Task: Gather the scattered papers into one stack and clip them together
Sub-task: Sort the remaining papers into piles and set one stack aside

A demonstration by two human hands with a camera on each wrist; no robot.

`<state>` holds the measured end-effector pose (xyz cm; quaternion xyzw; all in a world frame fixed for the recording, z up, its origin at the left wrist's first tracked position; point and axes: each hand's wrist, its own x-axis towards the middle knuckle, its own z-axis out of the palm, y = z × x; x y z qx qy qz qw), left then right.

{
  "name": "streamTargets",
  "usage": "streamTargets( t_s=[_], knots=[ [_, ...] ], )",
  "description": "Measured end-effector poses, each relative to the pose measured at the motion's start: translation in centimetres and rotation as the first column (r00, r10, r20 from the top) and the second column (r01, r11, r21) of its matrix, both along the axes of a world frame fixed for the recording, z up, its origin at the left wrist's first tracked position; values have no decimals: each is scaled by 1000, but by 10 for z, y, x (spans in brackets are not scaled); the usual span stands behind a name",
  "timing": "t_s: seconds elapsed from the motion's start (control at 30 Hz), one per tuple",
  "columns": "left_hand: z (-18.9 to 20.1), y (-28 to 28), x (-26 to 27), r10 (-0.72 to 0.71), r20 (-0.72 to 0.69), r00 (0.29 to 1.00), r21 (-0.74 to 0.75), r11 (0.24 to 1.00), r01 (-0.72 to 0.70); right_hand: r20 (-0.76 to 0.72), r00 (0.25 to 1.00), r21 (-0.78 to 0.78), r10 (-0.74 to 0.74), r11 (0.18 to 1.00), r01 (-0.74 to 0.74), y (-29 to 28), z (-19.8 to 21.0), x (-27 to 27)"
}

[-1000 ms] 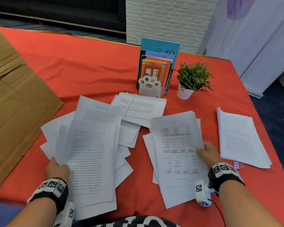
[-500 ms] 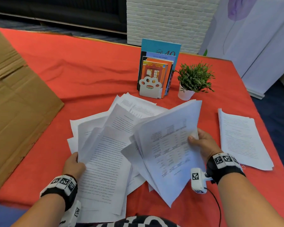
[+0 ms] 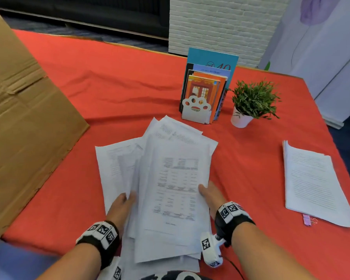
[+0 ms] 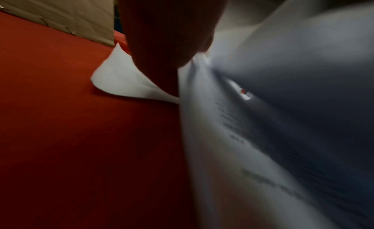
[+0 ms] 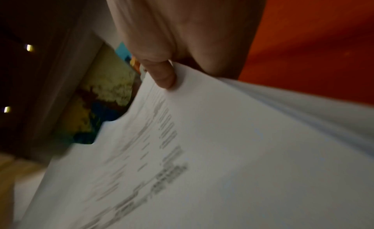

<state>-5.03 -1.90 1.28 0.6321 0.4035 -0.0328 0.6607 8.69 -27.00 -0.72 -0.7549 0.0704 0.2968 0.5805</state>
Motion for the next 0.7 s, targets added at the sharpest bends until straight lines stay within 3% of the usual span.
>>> streamTargets(
  t_s=[0.1,0.2,0.3,0.4,0.5,0.6,0.67,0.7],
  knots=[
    [-2,-7,-3,-133,-48,990,182,973,140,24,991,-77,131,989,-128,4,-27,1],
    [-4,-10,-4,-194,-3,981,257,948,189,42,989,6,140,990,-141,13,3,-11],
    [-1,-5,1,-109,105,988,145,985,93,-1,1000,177,18,984,-17,13,15,-10],
    [-2,0,7,16,194,981,-29,1000,-10,58,997,209,57,976,-68,18,18,2],
    [4,2,14,-23,158,987,130,991,3,192,973,99,124,984,-145,34,24,14],
    [4,24,21,102,161,982,275,951,-144,354,931,-57,84,996,-68,49,31,36],
    [-1,48,18,167,180,969,296,930,-216,461,875,-249,150,968,-35,48,30,54],
    [-1,59,15,191,171,967,298,925,-236,486,835,-387,258,920,-59,46,27,62]
  ],
)
